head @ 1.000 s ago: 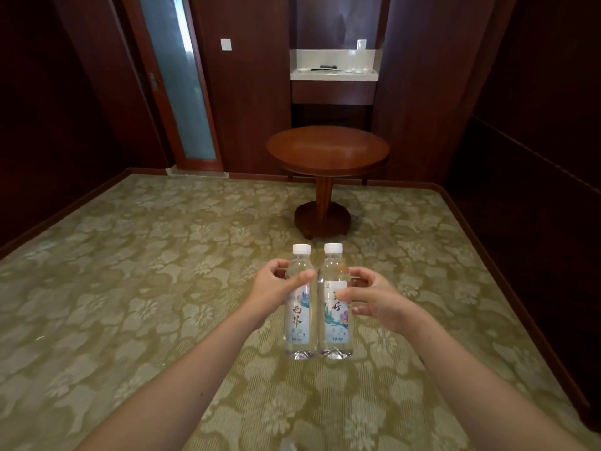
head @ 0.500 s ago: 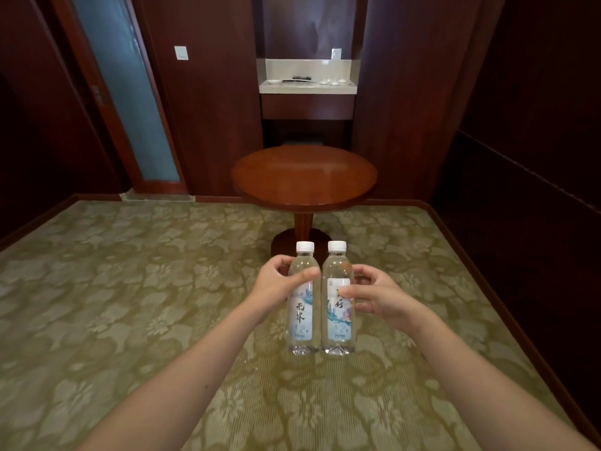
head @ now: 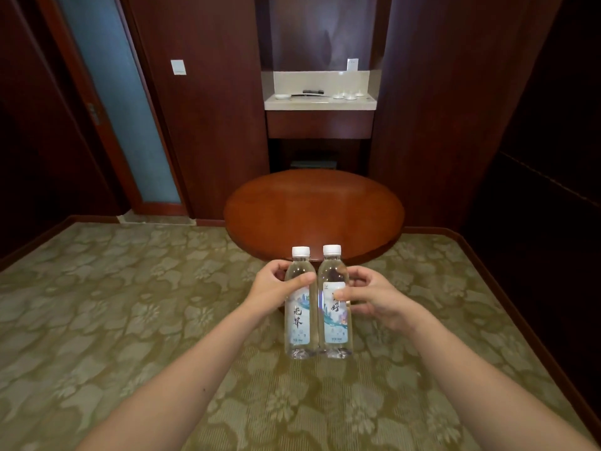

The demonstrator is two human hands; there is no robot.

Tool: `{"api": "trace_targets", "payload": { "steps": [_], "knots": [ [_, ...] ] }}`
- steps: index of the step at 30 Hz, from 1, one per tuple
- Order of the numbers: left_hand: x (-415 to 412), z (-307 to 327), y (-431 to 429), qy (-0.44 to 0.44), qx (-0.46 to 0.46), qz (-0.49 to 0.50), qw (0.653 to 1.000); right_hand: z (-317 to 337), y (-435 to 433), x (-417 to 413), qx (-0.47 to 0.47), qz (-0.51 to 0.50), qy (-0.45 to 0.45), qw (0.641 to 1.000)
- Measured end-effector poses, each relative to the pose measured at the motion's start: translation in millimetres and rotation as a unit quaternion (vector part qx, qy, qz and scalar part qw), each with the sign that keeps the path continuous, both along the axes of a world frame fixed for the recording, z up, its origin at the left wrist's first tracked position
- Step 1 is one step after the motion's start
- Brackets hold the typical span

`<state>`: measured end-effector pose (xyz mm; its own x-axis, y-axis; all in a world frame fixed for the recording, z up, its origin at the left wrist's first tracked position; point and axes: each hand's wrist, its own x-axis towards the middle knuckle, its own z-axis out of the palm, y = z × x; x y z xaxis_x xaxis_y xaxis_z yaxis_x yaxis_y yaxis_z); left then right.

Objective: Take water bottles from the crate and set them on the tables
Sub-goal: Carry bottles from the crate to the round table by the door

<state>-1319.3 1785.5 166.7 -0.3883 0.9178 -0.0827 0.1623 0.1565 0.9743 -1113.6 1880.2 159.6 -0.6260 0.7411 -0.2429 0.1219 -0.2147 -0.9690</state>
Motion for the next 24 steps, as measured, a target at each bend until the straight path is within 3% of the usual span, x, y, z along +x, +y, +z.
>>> {"api": "trace_targets", "payload": {
  "steps": [12, 24],
  "knots": [
    [-91, -8, 223, 0.002, 0.003, 0.048, 0.999, 2, 234, -103, 0.006, 0.031, -0.035, 0.999],
    [-245, -42, 483, -0.005, -0.001, 0.031, 0.999, -32, 482, -256, 0.017, -0.018, -0.051, 0.998]
  ]
}}
